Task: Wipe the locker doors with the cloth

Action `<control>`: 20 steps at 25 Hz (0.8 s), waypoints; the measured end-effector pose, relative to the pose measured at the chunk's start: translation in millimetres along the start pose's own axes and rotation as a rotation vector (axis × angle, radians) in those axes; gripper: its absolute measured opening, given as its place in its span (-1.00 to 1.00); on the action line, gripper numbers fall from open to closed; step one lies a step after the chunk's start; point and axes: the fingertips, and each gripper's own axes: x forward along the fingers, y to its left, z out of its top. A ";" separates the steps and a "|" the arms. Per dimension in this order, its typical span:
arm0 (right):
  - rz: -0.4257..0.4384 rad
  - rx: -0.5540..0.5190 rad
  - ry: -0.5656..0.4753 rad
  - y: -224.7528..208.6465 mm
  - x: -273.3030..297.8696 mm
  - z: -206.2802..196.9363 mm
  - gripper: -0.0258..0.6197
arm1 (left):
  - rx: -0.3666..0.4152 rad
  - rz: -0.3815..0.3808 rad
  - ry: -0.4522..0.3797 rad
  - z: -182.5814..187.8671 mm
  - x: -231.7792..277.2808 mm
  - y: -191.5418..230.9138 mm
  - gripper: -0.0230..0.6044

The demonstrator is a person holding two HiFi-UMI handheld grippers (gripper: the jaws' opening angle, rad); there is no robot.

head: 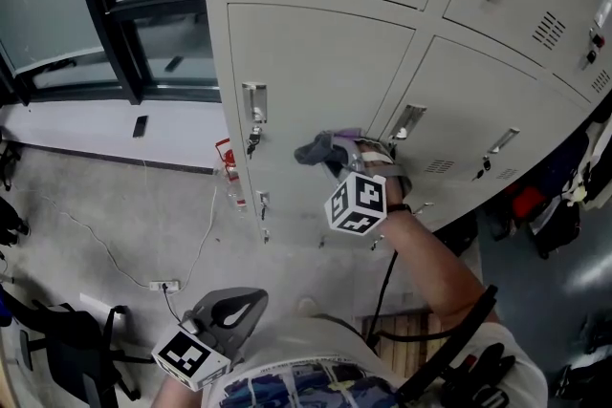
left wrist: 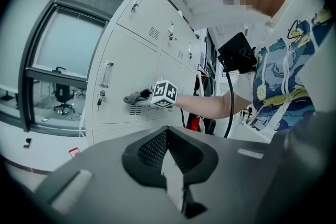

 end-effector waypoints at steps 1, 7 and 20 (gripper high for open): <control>0.016 0.002 0.006 8.1 5.3 -3.3 -0.57 | -0.001 0.002 -0.001 0.1 0.3 0.5 -0.92; 0.073 0.018 0.032 41.6 24.9 -21.0 -0.57 | -0.010 0.007 -0.003 -1.0 2.2 2.1 -0.92; 0.265 0.077 0.101 101.5 58.8 -48.8 -0.57 | -0.013 0.010 -0.007 -0.3 6.9 5.5 -0.92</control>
